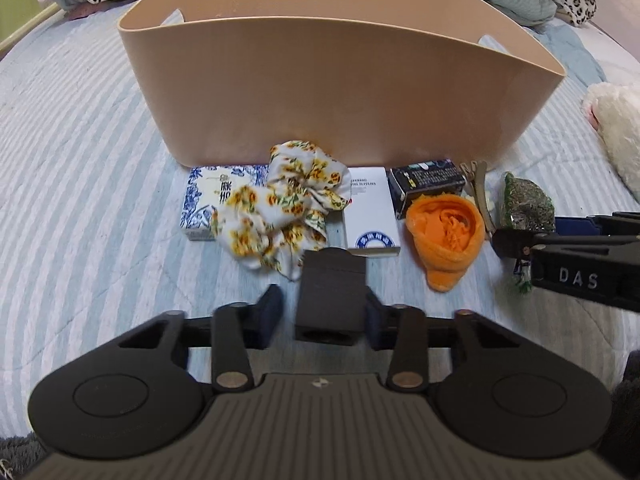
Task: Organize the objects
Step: 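Grasp the black cube with the left tool while the right grasps the green packet, then carry both items over the basket and open both tools to drop them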
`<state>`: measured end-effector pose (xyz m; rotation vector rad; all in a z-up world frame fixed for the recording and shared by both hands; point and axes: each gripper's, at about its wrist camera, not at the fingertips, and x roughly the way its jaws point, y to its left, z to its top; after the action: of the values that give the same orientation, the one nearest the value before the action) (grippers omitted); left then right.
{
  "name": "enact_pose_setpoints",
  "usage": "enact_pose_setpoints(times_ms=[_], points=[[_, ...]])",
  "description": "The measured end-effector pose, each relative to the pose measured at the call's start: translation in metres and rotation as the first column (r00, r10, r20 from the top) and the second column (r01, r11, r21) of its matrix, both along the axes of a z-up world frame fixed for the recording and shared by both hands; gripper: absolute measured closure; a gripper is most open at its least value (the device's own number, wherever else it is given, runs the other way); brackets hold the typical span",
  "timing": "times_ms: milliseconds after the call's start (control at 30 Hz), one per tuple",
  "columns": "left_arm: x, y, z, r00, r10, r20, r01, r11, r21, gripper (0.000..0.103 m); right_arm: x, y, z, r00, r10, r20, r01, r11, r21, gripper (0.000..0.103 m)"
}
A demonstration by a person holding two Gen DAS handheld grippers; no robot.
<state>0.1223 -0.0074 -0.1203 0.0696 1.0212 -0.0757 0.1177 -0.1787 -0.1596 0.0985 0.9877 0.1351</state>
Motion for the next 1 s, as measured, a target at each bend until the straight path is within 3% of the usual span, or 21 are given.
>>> enact_pose_setpoints(times_ms=[267,400,667,833,1000], points=[[-0.031,0.014,0.006,1.000,0.002,-0.014,-0.003,0.999,-0.048,0.069,-0.018,-0.003,0.017,1.000,-0.023,0.015,0.023,0.999,0.033,0.058],[-0.035,0.030,0.030,1.000,0.014,0.000,-0.014,0.998,-0.061,0.069,-0.029,-0.010,0.026,0.999,-0.047,0.022,0.046,0.996,0.070,0.058],[-0.024,0.034,0.084,0.992,0.025,0.125,-0.016,0.997,-0.074,0.070,-0.034,-0.017,0.066,0.995,-0.050,0.089,0.041,0.994,0.105,0.058],[-0.017,0.038,0.124,0.971,0.029,0.239,-0.019,0.999,-0.043,0.069,-0.025,-0.019,0.105,0.978,-0.055,0.199,0.036,0.994,0.098,0.058],[0.011,0.036,0.143,0.950,0.041,0.309,-0.036,0.999,-0.022,0.069,-0.003,-0.022,0.132,0.960,-0.060,0.273,0.037,0.995,0.090,0.058]])
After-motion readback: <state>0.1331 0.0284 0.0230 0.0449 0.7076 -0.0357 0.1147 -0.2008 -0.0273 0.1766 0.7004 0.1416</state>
